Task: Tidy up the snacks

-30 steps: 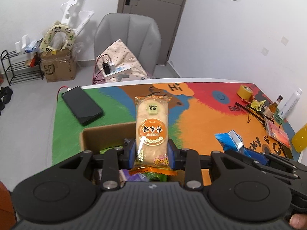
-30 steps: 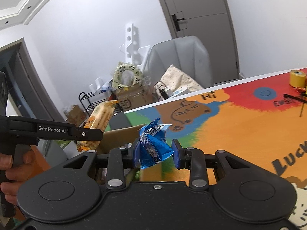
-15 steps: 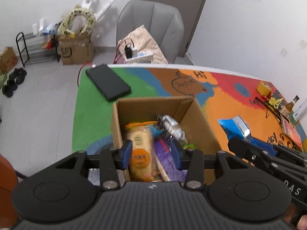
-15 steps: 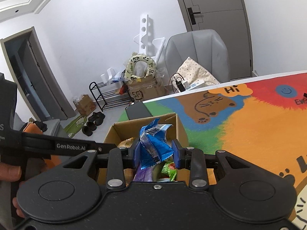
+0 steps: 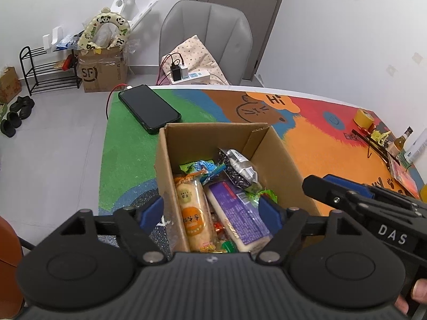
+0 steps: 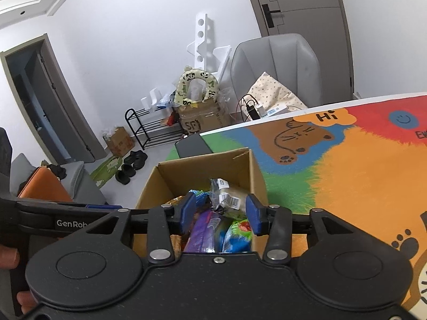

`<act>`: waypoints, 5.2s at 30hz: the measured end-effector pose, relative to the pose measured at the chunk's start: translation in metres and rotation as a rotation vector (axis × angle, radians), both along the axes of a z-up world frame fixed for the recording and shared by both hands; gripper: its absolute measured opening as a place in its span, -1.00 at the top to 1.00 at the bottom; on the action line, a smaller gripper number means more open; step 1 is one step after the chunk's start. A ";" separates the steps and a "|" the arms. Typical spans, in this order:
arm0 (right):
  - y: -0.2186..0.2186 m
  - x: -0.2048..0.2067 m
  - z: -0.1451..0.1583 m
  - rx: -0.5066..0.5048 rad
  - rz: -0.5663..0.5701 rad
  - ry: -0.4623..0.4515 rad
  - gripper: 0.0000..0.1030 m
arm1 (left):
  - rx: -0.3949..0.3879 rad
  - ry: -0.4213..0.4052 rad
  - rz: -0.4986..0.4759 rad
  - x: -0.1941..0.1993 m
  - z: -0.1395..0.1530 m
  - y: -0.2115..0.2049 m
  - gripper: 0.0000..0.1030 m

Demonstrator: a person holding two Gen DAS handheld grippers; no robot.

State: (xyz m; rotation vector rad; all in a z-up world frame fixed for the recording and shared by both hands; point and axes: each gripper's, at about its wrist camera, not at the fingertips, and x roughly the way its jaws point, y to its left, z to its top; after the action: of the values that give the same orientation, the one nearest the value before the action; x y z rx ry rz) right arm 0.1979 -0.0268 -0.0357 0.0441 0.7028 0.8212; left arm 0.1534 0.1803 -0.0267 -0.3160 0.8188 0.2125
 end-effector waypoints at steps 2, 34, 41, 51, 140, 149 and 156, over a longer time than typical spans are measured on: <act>-0.004 -0.003 0.002 -0.006 -0.005 -0.014 0.05 | 0.001 -0.013 -0.002 -0.002 0.002 -0.002 -0.59; -0.081 -0.087 0.025 -0.061 -0.285 -0.150 -1.00 | 0.112 -0.244 -0.183 -0.075 0.040 -0.064 -0.95; -0.096 -0.105 0.015 -0.068 -0.377 -0.170 -1.00 | 0.142 -0.273 -0.200 -0.088 0.038 -0.080 -0.99; -0.120 -0.133 0.002 -0.073 -0.556 -0.170 -1.00 | 0.127 -0.301 -0.278 -0.109 0.022 -0.101 -0.99; -0.114 -0.216 -0.009 -0.184 -0.565 -0.218 -1.00 | 0.166 -0.344 -0.326 -0.193 0.008 -0.097 -0.99; -0.114 -0.214 -0.010 -0.184 -0.565 -0.211 -1.00 | 0.165 -0.344 -0.325 -0.193 0.008 -0.097 -0.99; -0.114 -0.215 -0.010 -0.183 -0.566 -0.216 -1.00 | 0.165 -0.346 -0.324 -0.194 0.008 -0.097 -0.99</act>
State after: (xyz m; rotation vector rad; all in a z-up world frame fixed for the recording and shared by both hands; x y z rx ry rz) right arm -0.0174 -0.1404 -0.0460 -0.0116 0.5191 0.2129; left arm -0.0402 0.0829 -0.0185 -0.0577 0.4954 -0.0784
